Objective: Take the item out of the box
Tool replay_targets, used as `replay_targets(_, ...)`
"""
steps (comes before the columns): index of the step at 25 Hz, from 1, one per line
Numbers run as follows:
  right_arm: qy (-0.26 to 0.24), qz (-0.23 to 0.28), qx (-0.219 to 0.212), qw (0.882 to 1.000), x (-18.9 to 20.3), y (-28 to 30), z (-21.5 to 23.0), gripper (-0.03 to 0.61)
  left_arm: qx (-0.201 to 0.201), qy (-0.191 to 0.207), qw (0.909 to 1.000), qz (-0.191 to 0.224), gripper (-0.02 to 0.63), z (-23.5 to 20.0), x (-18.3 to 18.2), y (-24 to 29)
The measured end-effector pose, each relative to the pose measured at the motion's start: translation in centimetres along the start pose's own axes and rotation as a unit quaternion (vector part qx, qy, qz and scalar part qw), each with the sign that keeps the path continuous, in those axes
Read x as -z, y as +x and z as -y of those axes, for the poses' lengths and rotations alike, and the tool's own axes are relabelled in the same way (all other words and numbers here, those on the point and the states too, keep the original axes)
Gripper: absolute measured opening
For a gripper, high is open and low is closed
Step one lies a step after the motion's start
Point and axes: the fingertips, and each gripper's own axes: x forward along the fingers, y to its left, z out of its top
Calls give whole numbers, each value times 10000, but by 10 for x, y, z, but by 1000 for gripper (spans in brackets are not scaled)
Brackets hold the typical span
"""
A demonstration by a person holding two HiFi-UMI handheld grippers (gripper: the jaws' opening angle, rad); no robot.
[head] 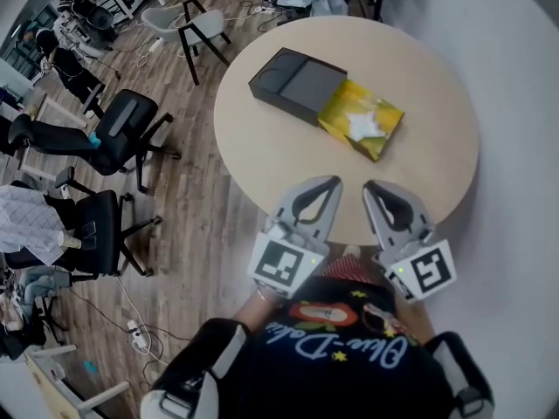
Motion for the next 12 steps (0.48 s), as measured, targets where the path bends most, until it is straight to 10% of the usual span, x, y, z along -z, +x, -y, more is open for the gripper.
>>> replay_targets(12, 78, -59, -105, 9999, 2, -3, 66, -2, -204, 88, 9997, -117, -12, 6, -5, 58)
